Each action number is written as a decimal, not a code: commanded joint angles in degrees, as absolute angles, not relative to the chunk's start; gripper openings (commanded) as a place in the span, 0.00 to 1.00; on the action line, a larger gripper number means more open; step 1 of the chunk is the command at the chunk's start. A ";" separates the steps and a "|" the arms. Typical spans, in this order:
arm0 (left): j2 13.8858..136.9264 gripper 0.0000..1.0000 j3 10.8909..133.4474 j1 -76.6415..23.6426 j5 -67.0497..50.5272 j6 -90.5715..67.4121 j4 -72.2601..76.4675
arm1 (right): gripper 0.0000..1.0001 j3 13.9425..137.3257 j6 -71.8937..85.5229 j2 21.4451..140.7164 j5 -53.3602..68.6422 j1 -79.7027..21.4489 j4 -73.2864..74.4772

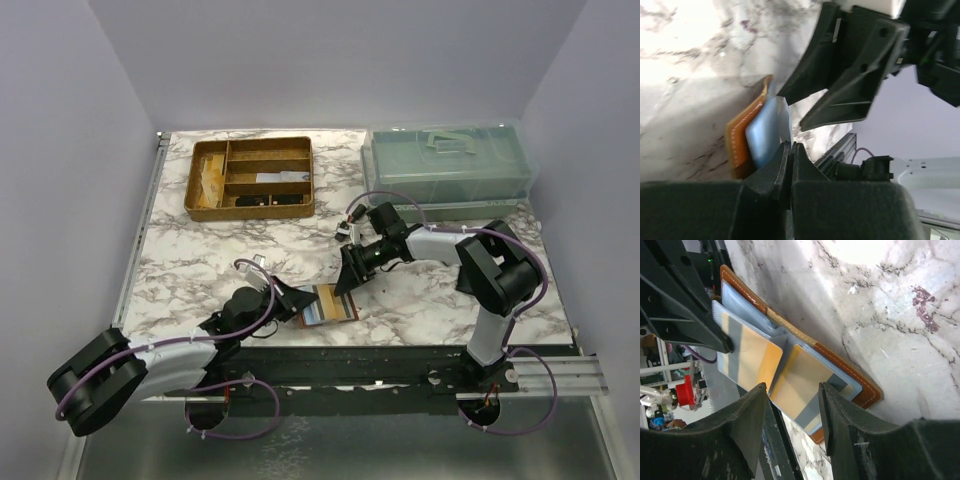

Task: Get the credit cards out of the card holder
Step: Remove the credit card from the card holder.

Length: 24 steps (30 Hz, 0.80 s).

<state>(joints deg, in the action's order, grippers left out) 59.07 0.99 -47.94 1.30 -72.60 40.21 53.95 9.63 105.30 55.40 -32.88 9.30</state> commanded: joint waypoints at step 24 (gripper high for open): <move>63.08 0.00 3.96 -47.73 0.06 -69.12 60.62 | 0.47 52.34 19.20 101.94 80.90 -31.45 0.53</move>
